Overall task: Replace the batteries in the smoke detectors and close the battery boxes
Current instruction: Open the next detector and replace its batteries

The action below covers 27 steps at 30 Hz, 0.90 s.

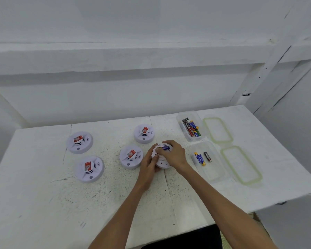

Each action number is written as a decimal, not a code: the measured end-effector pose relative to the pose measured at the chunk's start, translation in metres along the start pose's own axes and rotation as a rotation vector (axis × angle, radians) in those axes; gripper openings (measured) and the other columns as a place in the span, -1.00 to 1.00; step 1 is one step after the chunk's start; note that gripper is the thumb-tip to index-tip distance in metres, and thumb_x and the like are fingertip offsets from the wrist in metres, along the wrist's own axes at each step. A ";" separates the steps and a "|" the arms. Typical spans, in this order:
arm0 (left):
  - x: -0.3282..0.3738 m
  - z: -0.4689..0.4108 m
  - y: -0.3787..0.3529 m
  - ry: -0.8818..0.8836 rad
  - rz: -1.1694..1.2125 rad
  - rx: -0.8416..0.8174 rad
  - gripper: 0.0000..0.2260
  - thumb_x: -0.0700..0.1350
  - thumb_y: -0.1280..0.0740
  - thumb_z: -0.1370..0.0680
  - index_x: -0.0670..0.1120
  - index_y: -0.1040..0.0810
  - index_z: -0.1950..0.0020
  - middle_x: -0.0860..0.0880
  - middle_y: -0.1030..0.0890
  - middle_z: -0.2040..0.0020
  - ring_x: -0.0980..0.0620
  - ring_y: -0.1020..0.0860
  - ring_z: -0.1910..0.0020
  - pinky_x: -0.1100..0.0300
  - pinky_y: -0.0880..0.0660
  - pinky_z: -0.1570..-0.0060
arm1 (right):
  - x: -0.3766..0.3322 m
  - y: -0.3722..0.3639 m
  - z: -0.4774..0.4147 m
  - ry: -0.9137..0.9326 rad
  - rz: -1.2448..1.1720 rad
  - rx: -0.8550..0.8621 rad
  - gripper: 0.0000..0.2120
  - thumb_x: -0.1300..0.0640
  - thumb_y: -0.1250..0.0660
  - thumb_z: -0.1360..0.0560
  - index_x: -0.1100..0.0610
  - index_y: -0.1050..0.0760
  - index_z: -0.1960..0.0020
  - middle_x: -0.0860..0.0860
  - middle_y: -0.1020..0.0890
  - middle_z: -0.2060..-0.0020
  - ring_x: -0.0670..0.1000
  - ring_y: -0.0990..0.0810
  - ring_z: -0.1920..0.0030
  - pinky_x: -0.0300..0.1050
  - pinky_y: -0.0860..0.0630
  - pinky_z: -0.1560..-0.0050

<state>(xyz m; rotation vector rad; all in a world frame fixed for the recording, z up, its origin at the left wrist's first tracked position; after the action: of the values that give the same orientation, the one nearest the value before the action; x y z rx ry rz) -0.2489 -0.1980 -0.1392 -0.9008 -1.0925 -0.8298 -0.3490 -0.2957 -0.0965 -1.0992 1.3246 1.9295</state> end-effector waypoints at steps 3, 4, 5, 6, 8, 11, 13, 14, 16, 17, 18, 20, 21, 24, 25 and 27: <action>0.000 -0.001 -0.001 -0.001 0.016 0.001 -0.63 -0.12 -0.16 -0.75 0.12 -0.38 -0.56 0.06 -0.54 -0.45 0.05 -0.59 -0.35 0.02 -0.64 -0.17 | 0.003 0.002 -0.001 -0.019 -0.068 0.003 -0.62 -0.02 -0.55 -0.38 0.00 -0.58 -0.15 -0.13 -0.64 0.03 -0.23 -0.59 0.09 -0.42 -0.47 0.20; 0.000 -0.001 0.000 -0.002 0.018 0.001 -0.62 -0.11 -0.16 -0.75 0.11 -0.38 -0.56 0.06 -0.54 -0.45 0.04 -0.59 -0.35 0.00 -0.63 -0.17 | 0.003 0.002 -0.002 -0.023 -0.094 0.007 -0.64 0.00 -0.56 -0.38 0.01 -0.59 -0.13 -0.13 -0.64 0.04 -0.22 -0.60 0.10 -0.42 -0.48 0.21; 0.000 -0.001 0.000 -0.004 0.018 0.001 -0.62 -0.11 -0.17 -0.75 0.10 -0.38 -0.57 0.05 -0.54 -0.45 0.03 -0.59 -0.36 -0.03 -0.63 -0.19 | 0.004 0.003 -0.002 -0.029 -0.120 0.006 -0.66 0.02 -0.56 -0.37 0.01 -0.60 -0.12 -0.12 -0.65 0.05 -0.19 -0.61 0.10 -0.40 -0.50 0.20; -0.001 -0.002 0.001 -0.005 0.019 0.002 -0.62 -0.11 -0.17 -0.75 0.09 -0.37 -0.57 0.04 -0.54 -0.45 0.02 -0.59 -0.36 -0.06 -0.63 -0.20 | 0.005 0.003 -0.003 -0.038 -0.144 0.003 -0.67 0.04 -0.57 -0.37 0.01 -0.61 -0.10 -0.11 -0.66 0.05 -0.16 -0.62 0.09 -0.35 -0.54 0.17; -0.004 -0.003 0.002 0.000 0.020 0.006 -0.61 -0.09 -0.18 -0.74 0.08 -0.37 -0.58 0.01 -0.54 -0.46 -0.01 -0.59 -0.36 -0.12 -0.62 -0.23 | 0.008 0.004 -0.003 -0.052 -0.171 0.005 -0.69 0.05 -0.58 -0.36 -0.01 -0.63 -0.08 -0.09 -0.67 0.05 -0.08 -0.65 0.05 -0.21 -0.61 0.08; -0.004 -0.002 0.002 0.007 0.034 0.017 -0.62 -0.09 -0.19 -0.74 0.07 -0.38 -0.57 0.00 -0.55 -0.44 -0.02 -0.60 -0.35 -0.13 -0.62 -0.23 | 0.009 0.004 -0.005 -0.027 -0.163 0.017 -0.72 0.05 -0.54 -0.41 0.00 -0.64 -0.11 -0.09 -0.68 0.02 -0.08 -0.65 0.02 -0.17 -0.63 0.03; -0.003 -0.002 0.002 0.010 0.047 0.021 -0.64 -0.10 -0.18 -0.74 0.08 -0.40 -0.55 0.02 -0.57 -0.41 0.01 -0.62 -0.32 -0.09 -0.64 -0.19 | 0.011 0.002 -0.007 -0.018 -0.145 0.003 -0.74 0.07 -0.49 -0.47 0.01 -0.64 -0.15 -0.07 -0.68 -0.02 -0.05 -0.65 -0.02 -0.13 -0.63 -0.02; -0.003 -0.002 0.002 0.011 0.044 0.026 -0.65 -0.10 -0.17 -0.75 0.10 -0.41 -0.53 0.04 -0.58 -0.40 0.04 -0.63 -0.30 -0.06 -0.65 -0.17 | 0.011 0.002 -0.008 -0.016 -0.139 -0.013 -0.76 0.09 -0.46 -0.49 0.02 -0.64 -0.16 -0.04 -0.69 -0.04 -0.03 -0.66 -0.04 -0.07 -0.63 -0.07; -0.001 -0.001 0.001 0.003 0.029 0.027 -0.67 -0.08 -0.16 -0.75 0.12 -0.42 -0.51 0.07 -0.59 -0.38 0.09 -0.64 -0.27 0.00 -0.66 -0.14 | 0.007 0.004 -0.009 0.024 -0.068 -0.037 -0.80 0.11 -0.39 -0.54 0.02 -0.64 -0.15 -0.03 -0.69 -0.06 -0.03 -0.66 -0.05 -0.05 -0.61 -0.12; 0.000 0.000 0.001 -0.005 0.020 0.026 -0.67 -0.07 -0.16 -0.75 0.13 -0.42 -0.51 0.08 -0.59 -0.37 0.11 -0.64 -0.26 0.04 -0.66 -0.12 | 0.002 0.008 -0.009 0.065 0.006 -0.034 -0.81 0.11 -0.35 -0.56 0.02 -0.64 -0.15 -0.05 -0.69 -0.06 -0.06 -0.65 -0.03 -0.12 -0.60 -0.10; 0.002 0.000 0.001 -0.013 0.011 0.024 -0.68 -0.06 -0.16 -0.75 0.14 -0.42 -0.50 0.09 -0.60 -0.36 0.11 -0.64 -0.25 0.08 -0.66 -0.10 | -0.004 0.013 -0.009 0.107 0.081 -0.020 -0.81 0.10 -0.32 -0.58 0.03 -0.64 -0.15 -0.06 -0.69 -0.04 -0.09 -0.65 -0.01 -0.23 -0.57 -0.06; 0.003 0.002 0.001 -0.016 0.004 0.027 -0.68 -0.05 -0.16 -0.75 0.16 -0.43 -0.49 0.12 -0.61 -0.34 0.11 -0.64 -0.25 0.10 -0.65 -0.08 | -0.016 0.026 -0.011 0.175 0.179 0.026 -0.81 0.11 -0.31 -0.59 0.07 -0.65 -0.13 -0.08 -0.69 0.00 -0.12 -0.63 0.02 -0.41 -0.47 0.02; 0.004 0.002 0.001 -0.014 0.004 0.027 -0.69 -0.04 -0.16 -0.75 0.17 -0.44 -0.48 0.12 -0.62 -0.34 0.11 -0.64 -0.25 0.09 -0.65 -0.09 | -0.022 0.033 -0.014 0.201 0.205 0.044 -0.82 0.14 -0.31 -0.59 0.08 -0.65 -0.13 -0.08 -0.68 0.01 -0.14 -0.62 0.04 -0.47 -0.44 0.04; 0.003 0.002 0.001 -0.013 -0.007 0.023 -0.69 -0.04 -0.17 -0.75 0.18 -0.45 -0.48 0.11 -0.61 -0.36 0.09 -0.62 -0.29 0.05 -0.65 -0.14 | -0.033 0.058 -0.020 0.261 0.226 0.115 -0.81 0.24 -0.30 -0.58 0.13 -0.65 -0.11 -0.06 -0.69 0.02 -0.13 -0.60 0.07 -0.48 -0.46 0.03; 0.003 0.002 0.001 -0.013 -0.012 0.025 -0.69 -0.04 -0.17 -0.75 0.18 -0.45 -0.47 0.10 -0.61 -0.37 0.09 -0.62 -0.30 0.07 -0.65 -0.14 | -0.036 0.067 -0.023 0.267 0.229 0.139 -0.81 0.26 -0.30 -0.58 0.14 -0.65 -0.11 -0.04 -0.69 0.03 -0.11 -0.61 0.07 -0.42 -0.49 0.00; 0.005 0.003 0.000 -0.013 -0.010 0.028 -0.69 -0.06 -0.17 -0.75 0.18 -0.45 -0.46 0.11 -0.61 -0.36 0.09 -0.62 -0.29 0.10 -0.65 -0.12 | -0.037 0.084 -0.030 0.258 0.237 0.184 -0.80 0.27 -0.28 -0.57 0.14 -0.65 -0.09 -0.02 -0.70 0.08 -0.07 -0.62 0.10 -0.36 -0.50 0.01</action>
<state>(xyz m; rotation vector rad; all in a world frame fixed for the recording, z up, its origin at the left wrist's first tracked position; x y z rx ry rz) -0.2485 -0.1956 -0.1337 -0.8794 -1.1182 -0.8164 -0.3872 -0.3542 -0.0303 -1.1709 1.8062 1.8247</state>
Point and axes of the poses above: each hand's wrist, its own z-axis away from the middle knuckle, its own y-axis out of the back of the hand, x = y × z, the point moved 10 cm from there along -z, towards the middle knuckle
